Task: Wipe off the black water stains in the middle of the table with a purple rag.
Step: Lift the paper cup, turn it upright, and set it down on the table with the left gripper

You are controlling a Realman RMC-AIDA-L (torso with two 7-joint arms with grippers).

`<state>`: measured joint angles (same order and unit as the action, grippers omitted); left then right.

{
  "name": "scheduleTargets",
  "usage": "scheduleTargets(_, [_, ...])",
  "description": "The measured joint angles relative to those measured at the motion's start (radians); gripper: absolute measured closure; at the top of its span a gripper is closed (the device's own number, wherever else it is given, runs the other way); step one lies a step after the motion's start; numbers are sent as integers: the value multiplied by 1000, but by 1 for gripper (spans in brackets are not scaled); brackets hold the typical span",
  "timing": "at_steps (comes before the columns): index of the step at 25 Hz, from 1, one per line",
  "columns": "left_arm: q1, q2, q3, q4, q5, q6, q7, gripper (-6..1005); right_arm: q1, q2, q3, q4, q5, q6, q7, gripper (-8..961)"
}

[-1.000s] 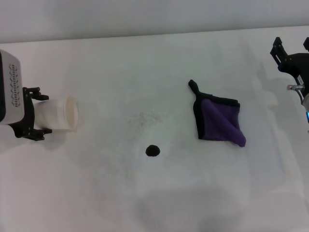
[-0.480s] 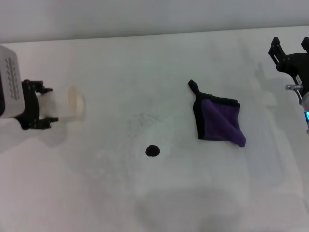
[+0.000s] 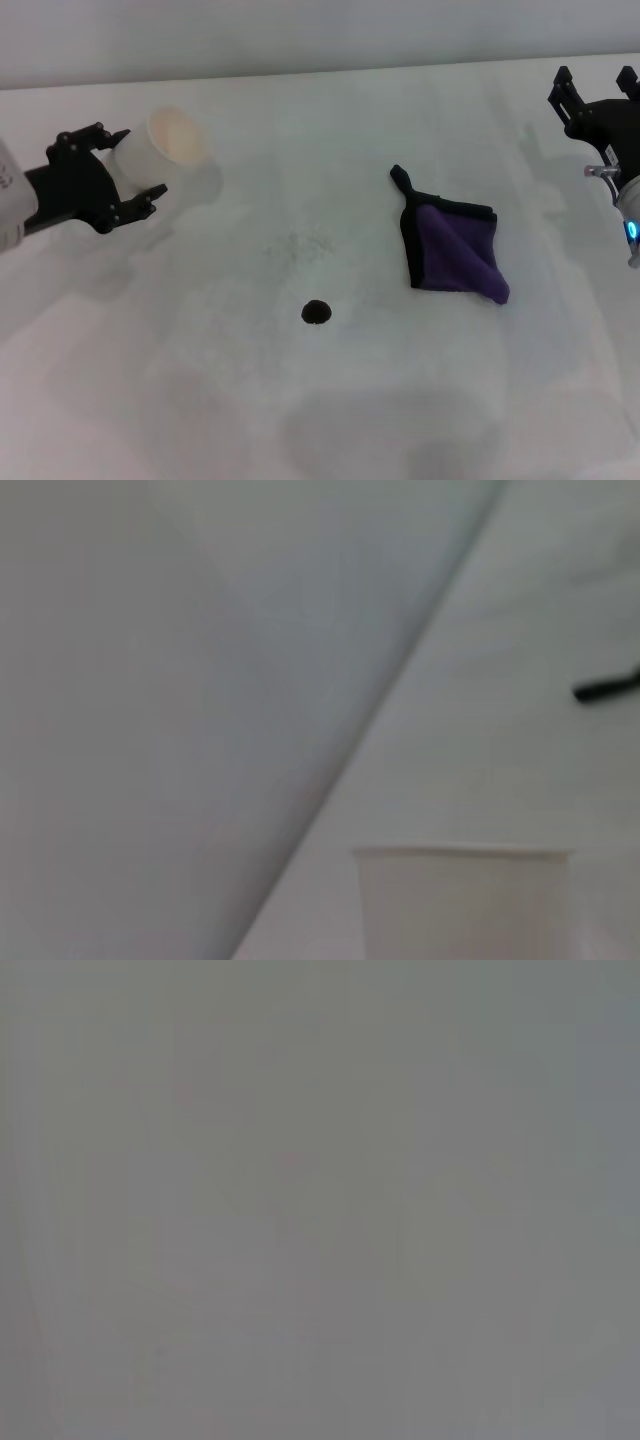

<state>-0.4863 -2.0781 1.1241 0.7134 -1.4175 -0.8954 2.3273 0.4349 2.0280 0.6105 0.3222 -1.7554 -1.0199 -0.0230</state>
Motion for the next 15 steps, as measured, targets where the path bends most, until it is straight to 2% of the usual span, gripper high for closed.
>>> scheduleTargets(1, [0,0,-2,-95,-155,1,123,270,3,0,1,0,1,0,0,122])
scheduleTargets(2, [0,0,-2,-95,-155,1,123,270,3,0,1,0,1,0,0,122])
scheduleTargets(7, [-1,-2,-1,-314,-529,-38,334,270,12,0,2,-5,2,0,0,122])
scheduleTargets(8, [-2,-2,-1,-326,-554,-42,340,270,14,0,2,-6,2,0,0,122])
scheduleTargets(9, [-8,-3,-1,-383,-657,-58,360,270,16,0,2,-6,2,0,0,122])
scheduleTargets(10, [-8,-3,-1,-383,-657,-58,360,270,18,0,2,-7,1,0,0,122])
scheduleTargets(11, [-30,-6,1,-482,-814,-74,365,270,19,0,2,-7,0,0,0,122])
scheduleTargets(15, [-55,-13,2,-579,-963,-75,360,271,27,-2,1,-9,-1,0,0,122])
